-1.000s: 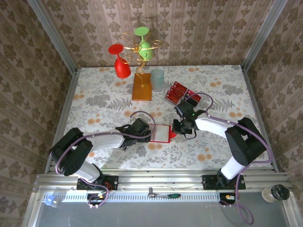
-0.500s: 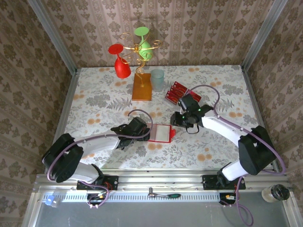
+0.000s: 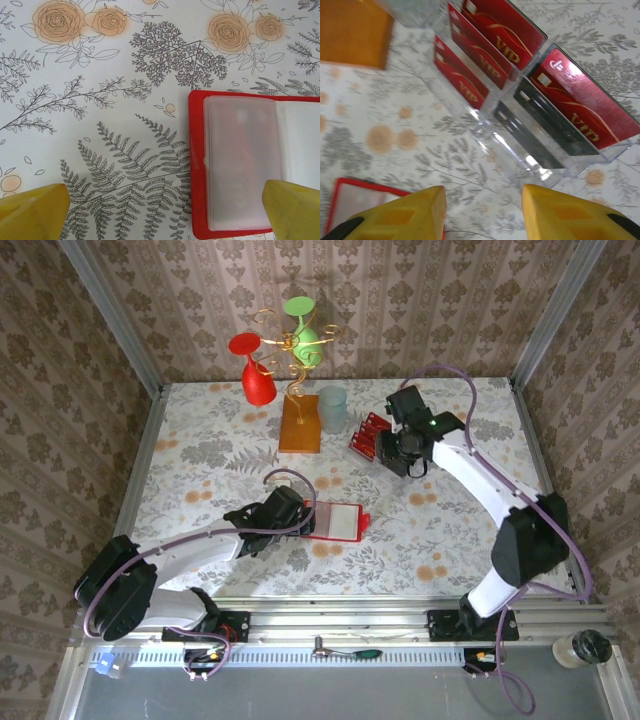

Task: Put the credit cards into the card holder
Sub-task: Pick up the credit card from the storage box.

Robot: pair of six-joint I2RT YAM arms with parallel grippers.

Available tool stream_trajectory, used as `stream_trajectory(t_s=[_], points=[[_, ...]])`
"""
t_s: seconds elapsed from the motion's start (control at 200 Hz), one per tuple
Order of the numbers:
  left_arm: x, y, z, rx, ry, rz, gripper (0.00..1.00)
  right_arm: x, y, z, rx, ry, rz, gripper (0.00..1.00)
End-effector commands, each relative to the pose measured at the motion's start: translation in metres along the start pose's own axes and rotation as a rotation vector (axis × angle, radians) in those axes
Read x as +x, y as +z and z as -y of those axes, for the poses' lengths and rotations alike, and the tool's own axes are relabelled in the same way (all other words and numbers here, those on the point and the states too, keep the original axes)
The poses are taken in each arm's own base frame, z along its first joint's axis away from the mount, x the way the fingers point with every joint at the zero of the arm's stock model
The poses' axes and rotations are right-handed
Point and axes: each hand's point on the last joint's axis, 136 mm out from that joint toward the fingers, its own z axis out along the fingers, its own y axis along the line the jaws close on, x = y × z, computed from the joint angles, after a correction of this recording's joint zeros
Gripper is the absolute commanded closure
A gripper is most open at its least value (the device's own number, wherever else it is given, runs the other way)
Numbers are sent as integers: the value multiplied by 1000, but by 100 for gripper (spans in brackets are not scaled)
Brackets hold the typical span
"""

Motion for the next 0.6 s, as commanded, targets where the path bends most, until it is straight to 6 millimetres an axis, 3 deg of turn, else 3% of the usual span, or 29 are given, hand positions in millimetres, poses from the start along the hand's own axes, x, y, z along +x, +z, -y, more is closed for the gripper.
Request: stream_trajectory(t_s=[0.0,0.315,0.595], points=[[5,-2,-11,-30,-18,-15,0,13,18,21,144,-136,-108,56],[8,-4,-15,-33,-33,-15,0,3,50,28,237,-207,-162,58],[8,-4,-17,-37,-42,-13,0,9,73,35,285,-249,-217,60]])
